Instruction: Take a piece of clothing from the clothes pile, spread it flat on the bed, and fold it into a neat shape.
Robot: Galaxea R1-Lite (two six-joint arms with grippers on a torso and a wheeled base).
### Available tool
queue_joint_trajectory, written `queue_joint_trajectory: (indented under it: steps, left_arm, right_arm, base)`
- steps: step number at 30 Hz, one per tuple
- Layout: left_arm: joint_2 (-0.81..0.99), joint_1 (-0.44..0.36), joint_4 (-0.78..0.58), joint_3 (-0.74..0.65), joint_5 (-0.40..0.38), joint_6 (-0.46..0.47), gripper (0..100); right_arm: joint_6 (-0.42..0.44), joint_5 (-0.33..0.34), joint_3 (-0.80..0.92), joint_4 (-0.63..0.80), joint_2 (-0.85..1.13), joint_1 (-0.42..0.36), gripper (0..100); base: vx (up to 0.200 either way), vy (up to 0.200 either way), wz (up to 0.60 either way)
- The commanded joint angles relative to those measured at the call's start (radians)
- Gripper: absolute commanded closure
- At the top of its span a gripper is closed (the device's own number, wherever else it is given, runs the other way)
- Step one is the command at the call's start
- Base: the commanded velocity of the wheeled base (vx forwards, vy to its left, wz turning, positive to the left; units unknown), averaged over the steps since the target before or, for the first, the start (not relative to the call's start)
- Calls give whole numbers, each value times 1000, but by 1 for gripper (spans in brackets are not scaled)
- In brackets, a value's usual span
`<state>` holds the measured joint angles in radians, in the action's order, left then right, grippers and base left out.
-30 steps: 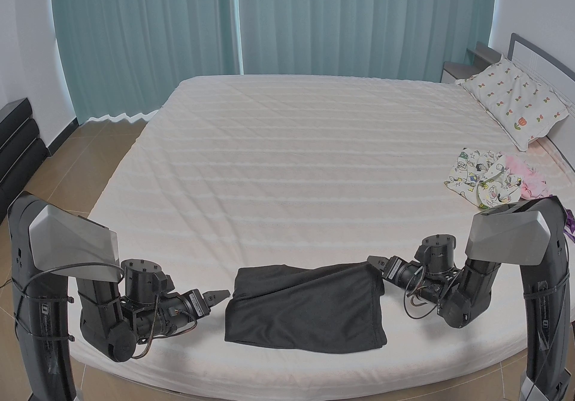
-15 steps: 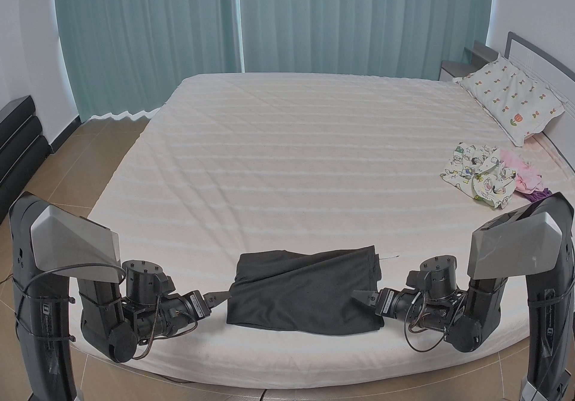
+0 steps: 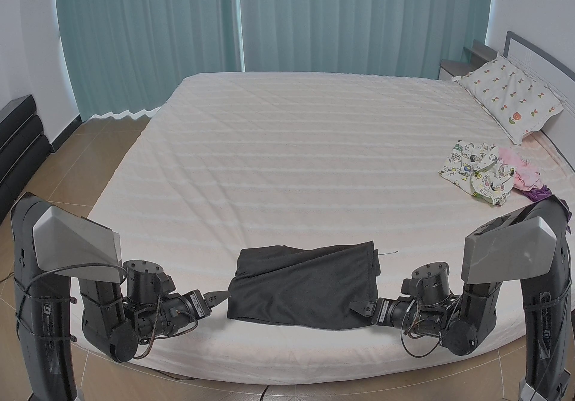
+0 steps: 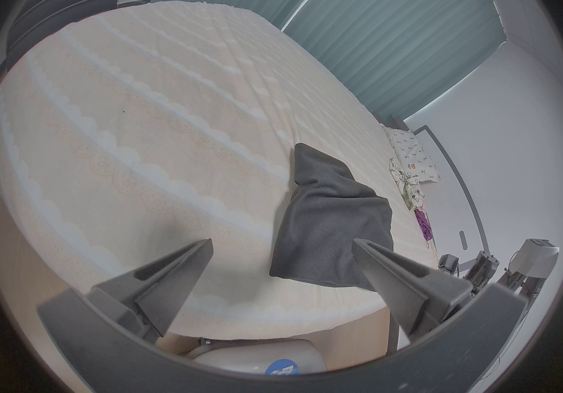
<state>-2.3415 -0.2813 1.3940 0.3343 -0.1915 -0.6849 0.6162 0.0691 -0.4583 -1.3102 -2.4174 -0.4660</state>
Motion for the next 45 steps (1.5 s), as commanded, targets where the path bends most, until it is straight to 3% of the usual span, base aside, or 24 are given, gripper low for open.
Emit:
queue_joint_trajectory:
  steps: [1, 2, 34, 35, 45]
  left_arm:
    - [-2, 1, 0, 5, 0, -1, 0]
    - [-2, -1, 0, 6, 0, -1, 0]
    - [-2, 5, 0, 6, 6, -2, 0]
    - [-2, 5, 0, 6, 6, -2, 0]
    - [-2, 5, 0, 8, 6, -2, 0]
  right_arm:
    - [-6, -17, -19, 14, -15, -17, 0]
    - [-6, -22, -20, 16, -17, -19, 100]
    - [-99, -37, 64, 101, 46, 18, 100]
    - [-105, -43, 64, 111, 49, 18, 0]
    - [-102, -51, 17, 77, 57, 41, 0]
  base:
    - [0, 0, 0]
    - [0, 0, 0]
    - [0, 0, 0]
    - [0, 0, 0]
    - [0, 0, 0]
